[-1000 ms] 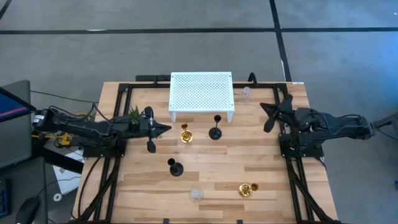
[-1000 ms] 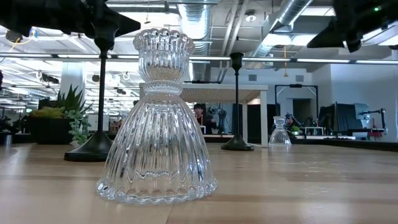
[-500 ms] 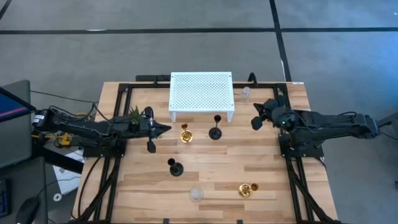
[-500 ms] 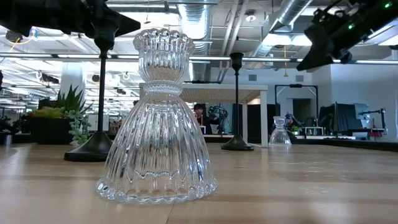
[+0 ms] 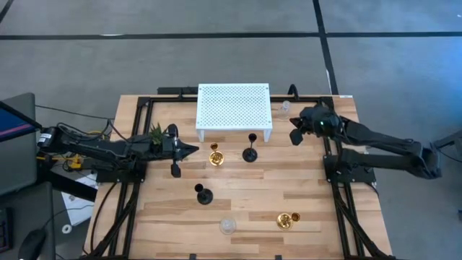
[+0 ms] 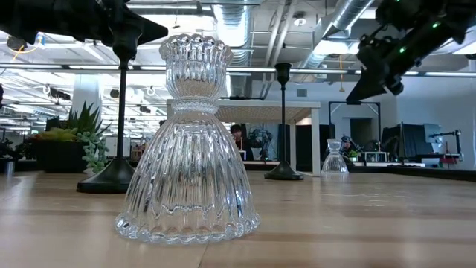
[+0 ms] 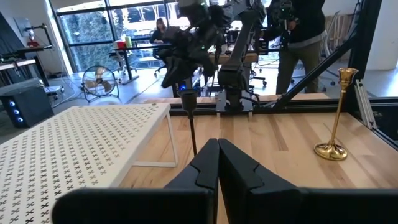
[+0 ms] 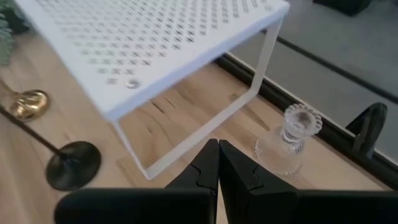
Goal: Pick & Place candle stick holders
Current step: Put the top transparent glass candle holder on the shelf
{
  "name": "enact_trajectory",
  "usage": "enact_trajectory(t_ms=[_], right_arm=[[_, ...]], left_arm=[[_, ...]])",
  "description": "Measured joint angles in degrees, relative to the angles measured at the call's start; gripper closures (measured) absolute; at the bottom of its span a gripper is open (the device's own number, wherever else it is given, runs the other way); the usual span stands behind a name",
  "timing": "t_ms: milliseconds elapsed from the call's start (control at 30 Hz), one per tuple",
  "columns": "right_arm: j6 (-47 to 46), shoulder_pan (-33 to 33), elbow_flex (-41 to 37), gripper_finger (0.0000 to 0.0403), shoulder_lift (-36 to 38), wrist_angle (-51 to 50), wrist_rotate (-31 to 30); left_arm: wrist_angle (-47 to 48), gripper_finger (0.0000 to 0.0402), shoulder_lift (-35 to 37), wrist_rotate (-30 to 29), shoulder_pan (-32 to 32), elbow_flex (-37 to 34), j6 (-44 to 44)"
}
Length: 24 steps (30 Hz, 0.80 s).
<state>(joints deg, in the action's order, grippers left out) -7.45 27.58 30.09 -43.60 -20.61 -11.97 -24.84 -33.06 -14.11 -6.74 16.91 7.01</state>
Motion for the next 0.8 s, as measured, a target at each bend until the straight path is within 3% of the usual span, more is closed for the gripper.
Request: enact_trajectory(t_ms=[233,533,633,800], right_arm=[[5.7,7.5,0.0,0.0403,-8.4,1.0,7.9],[7.9,10.9,0.0,0.0399,-18.6,3.9,6.4],[9.3,11.3,0.0,0.0379,-20.9,5.6,2.6],[9.3,11.6,0.0,0.0309,-23.5,7.9,0.0]], left_arm=[[0.0,0.0394,0.0,0.0,0.0,0.0,0.0],[0.4,0.0394,0.0,0.0,0.0,0.0,0.0],[0.4,0.0394,0.0,0.0,0.0,0.0,0.0],[0.4,0.0394,0.0,0.0,0.0,0.0,0.0]])
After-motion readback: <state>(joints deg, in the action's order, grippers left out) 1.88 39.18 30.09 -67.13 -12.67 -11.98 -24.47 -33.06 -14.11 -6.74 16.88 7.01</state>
